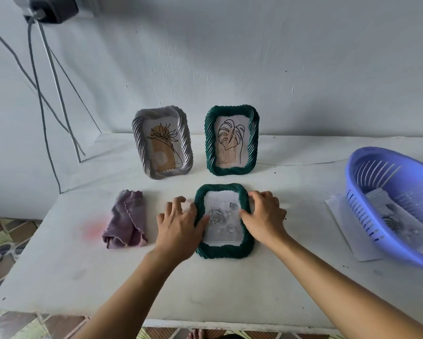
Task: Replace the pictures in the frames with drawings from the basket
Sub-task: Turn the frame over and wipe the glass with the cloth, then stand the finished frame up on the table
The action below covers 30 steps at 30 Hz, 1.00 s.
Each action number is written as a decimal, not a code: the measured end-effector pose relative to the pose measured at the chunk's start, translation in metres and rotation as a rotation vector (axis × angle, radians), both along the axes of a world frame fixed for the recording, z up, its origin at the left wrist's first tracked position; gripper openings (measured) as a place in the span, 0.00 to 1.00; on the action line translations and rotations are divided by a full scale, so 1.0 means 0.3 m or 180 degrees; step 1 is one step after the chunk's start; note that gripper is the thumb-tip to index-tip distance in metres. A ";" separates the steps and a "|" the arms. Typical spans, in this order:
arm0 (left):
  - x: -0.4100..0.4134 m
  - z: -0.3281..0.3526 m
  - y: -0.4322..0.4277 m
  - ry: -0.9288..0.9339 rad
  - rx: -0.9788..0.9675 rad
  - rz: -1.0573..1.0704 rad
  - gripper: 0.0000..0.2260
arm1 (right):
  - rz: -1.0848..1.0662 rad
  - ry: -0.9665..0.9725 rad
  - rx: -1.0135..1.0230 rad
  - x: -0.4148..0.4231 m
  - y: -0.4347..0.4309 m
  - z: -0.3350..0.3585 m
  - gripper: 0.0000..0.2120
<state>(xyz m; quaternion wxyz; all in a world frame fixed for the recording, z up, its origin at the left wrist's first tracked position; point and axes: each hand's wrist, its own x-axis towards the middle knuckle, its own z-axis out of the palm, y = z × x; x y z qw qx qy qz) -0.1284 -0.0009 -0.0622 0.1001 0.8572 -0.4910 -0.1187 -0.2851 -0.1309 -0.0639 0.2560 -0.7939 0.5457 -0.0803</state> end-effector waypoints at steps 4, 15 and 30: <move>-0.020 0.007 -0.022 0.0870 -0.0356 0.0329 0.17 | -0.0128 -0.0808 0.0244 -0.031 0.000 0.008 0.15; -0.090 0.159 -0.124 0.3229 -0.1425 0.0614 0.14 | -0.1088 -0.3020 0.1451 -0.165 -0.050 0.119 0.22; -0.180 0.257 -0.504 0.3092 -0.1524 -0.0157 0.18 | -0.1187 -0.2852 0.0823 -0.291 -0.340 0.267 0.28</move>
